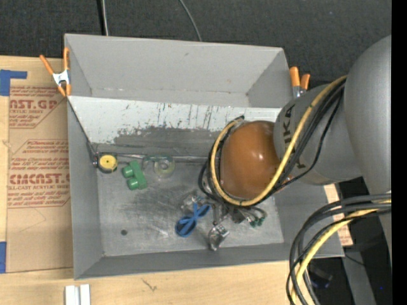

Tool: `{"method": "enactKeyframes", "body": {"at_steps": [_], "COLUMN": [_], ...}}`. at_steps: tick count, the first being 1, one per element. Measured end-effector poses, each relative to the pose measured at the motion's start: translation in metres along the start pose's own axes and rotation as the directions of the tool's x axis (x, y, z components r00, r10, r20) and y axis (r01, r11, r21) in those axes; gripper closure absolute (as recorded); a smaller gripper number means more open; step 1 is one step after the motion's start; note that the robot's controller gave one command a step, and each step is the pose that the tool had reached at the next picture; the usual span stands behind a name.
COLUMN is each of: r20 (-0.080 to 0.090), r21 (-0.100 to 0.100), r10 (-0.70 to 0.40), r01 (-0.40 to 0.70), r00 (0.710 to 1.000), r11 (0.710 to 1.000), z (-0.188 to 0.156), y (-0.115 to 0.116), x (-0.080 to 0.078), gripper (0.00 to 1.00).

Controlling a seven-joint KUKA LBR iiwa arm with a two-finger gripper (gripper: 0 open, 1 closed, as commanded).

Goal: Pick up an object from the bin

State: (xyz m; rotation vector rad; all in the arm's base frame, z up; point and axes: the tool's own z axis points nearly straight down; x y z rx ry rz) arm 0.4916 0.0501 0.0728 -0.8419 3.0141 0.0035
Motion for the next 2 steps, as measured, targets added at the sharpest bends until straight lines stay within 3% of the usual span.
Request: {"method": "enactKeyframes", "body": {"at_steps": [1,2], "r20": [-0.002,-0.003], "r21": [0.001,0.002], "r10": [-0.001,-0.006], "r01": [0.001,0.006], "r00": [1.0,1.0], "r11": [1.0,1.0], "z": [-0.004,-0.168], "y": [-0.001,0.001], "x": [-0.001,-0.019], "gripper": [1.0,1.0]}}
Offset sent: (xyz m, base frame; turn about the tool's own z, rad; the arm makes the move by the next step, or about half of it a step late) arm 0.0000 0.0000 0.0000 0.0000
